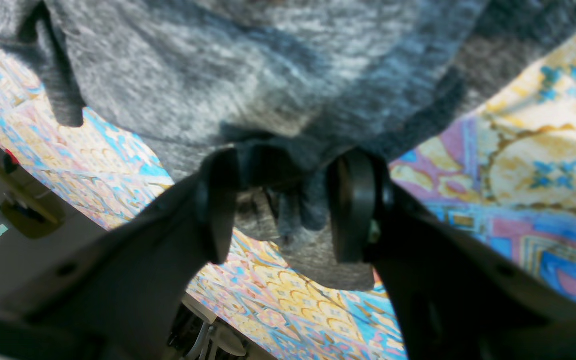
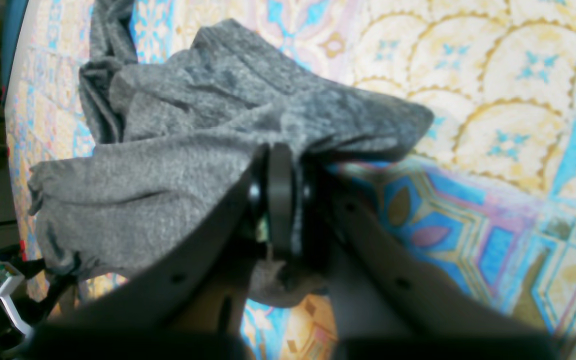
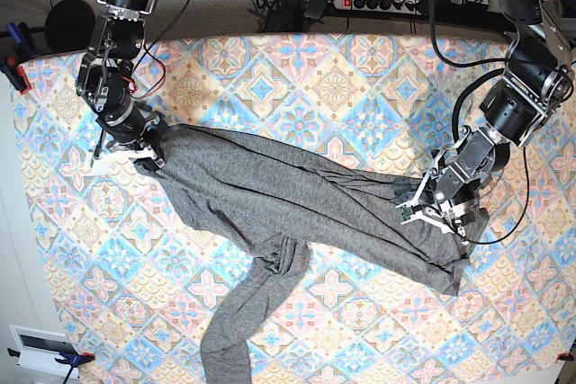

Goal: Layout the t-shirt on the table in an organized manner, then fold the t-shirt properly
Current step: 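Lower the left gripper onto the shirt body and grasp the fabric, then lift the shirt with both grippers and lay it flatter on the table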

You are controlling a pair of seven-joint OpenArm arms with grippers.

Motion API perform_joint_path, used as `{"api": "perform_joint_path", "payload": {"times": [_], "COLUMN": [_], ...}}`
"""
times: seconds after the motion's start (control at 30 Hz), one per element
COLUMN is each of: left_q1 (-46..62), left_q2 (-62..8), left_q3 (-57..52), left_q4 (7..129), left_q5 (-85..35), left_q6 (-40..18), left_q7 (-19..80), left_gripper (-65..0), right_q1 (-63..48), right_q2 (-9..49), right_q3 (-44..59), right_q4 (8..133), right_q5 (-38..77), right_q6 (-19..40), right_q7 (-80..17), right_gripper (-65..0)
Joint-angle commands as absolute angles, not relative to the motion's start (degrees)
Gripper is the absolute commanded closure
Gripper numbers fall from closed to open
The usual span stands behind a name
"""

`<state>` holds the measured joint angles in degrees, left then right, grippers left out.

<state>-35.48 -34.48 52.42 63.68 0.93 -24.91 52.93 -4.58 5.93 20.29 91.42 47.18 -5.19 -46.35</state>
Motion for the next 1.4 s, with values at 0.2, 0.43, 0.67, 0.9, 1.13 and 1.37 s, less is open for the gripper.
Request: {"api": "perform_joint_path", "payload": {"times": [0.2,0.43,0.67,0.9,1.13,1.37], "left_q1": [-36.97,-36.97,-36.88,-36.88,-34.68,-27.47], "left_q2": [-35.21,-33.98,-33.71,-33.71,-34.15,-35.47], "left_q3": [51.65,51.65,51.65,51.65,43.74,27.74], "left_q4": [64.22,64.22,64.22,64.31,69.49,79.16], "left_q5": [1.54,1.54,1.54,1.36,1.10,1.54], "left_q6": [-24.40,-24.40,-24.40,-24.40,-24.40,-24.48], "left_q7": [53.05,52.18,51.12,51.03,51.12,51.65], "left_gripper": [-27.5,-20.1,-3.1,0.0,0.0,0.0], "right_q1": [-3.74,-3.82,-3.91,-3.91,-3.91,-4.00], "right_q2": [6.64,6.64,6.64,6.64,6.64,6.64], "right_q3": [20.44,20.44,20.44,20.44,20.44,20.44], "right_q4": [92.35,92.35,92.35,92.35,92.97,93.41], "right_q5": [48.04,48.04,48.04,48.04,48.04,48.04], "right_q6": [-4.79,-4.79,-4.79,-4.79,-4.79,-4.79], "right_q7": [-45.58,-45.58,-45.58,-45.58,-45.76,-46.11], "right_gripper": [0.0,0.0,0.0,0.0,0.0,0.0]}}
